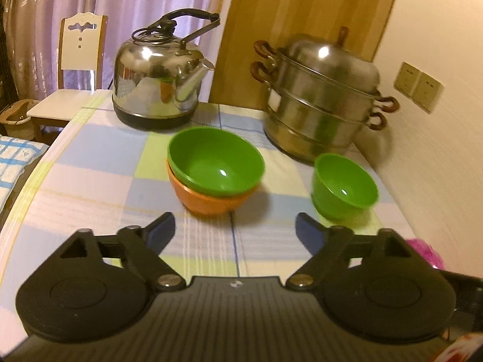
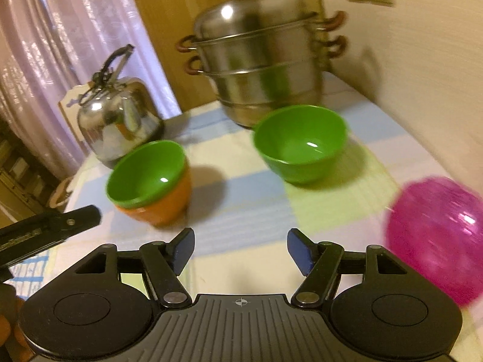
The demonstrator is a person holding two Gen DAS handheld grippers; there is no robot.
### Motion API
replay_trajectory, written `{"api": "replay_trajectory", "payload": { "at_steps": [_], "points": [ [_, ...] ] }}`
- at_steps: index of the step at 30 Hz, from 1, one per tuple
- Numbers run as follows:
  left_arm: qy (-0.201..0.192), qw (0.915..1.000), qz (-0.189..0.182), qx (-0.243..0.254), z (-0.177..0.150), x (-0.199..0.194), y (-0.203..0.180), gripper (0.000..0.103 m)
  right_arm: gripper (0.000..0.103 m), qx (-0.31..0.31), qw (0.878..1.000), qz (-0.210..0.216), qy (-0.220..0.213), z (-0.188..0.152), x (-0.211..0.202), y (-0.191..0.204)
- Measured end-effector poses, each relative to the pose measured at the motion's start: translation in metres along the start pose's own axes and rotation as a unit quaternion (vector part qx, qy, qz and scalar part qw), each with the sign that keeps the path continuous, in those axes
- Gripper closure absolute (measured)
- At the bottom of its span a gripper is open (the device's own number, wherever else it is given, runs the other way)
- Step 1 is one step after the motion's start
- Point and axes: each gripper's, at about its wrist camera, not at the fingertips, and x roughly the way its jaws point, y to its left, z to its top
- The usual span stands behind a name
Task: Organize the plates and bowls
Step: 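Move both tools toward the small green bowl by the steamer pot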
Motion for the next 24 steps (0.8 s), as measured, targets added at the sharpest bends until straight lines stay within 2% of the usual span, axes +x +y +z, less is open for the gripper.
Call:
{"api": "replay_trajectory", "payload": {
  "at_steps": [6,12,24],
  "points": [
    [0.012,0.9998,-0.009,-0.014,-0.028,-0.039,-0.019,0.013,0.033,0.015,1.000,-0.017,0.010,-0.019,-0.048,-0.022],
    [0.018,0.9996,-0.021,-0.007,-0.046,-0.068,-0.038,0.012,0.032,0.019,1.000,-0.019,0.013,-0.037,-0.087,-0.035],
    [0.018,0.9990,-0.037,0.016,-0.047,-0.082,-0.066,0.012,0.032,0.038,0.999,-0.025,0.005,-0.043,-0.120,-0.058]
  ]
}}
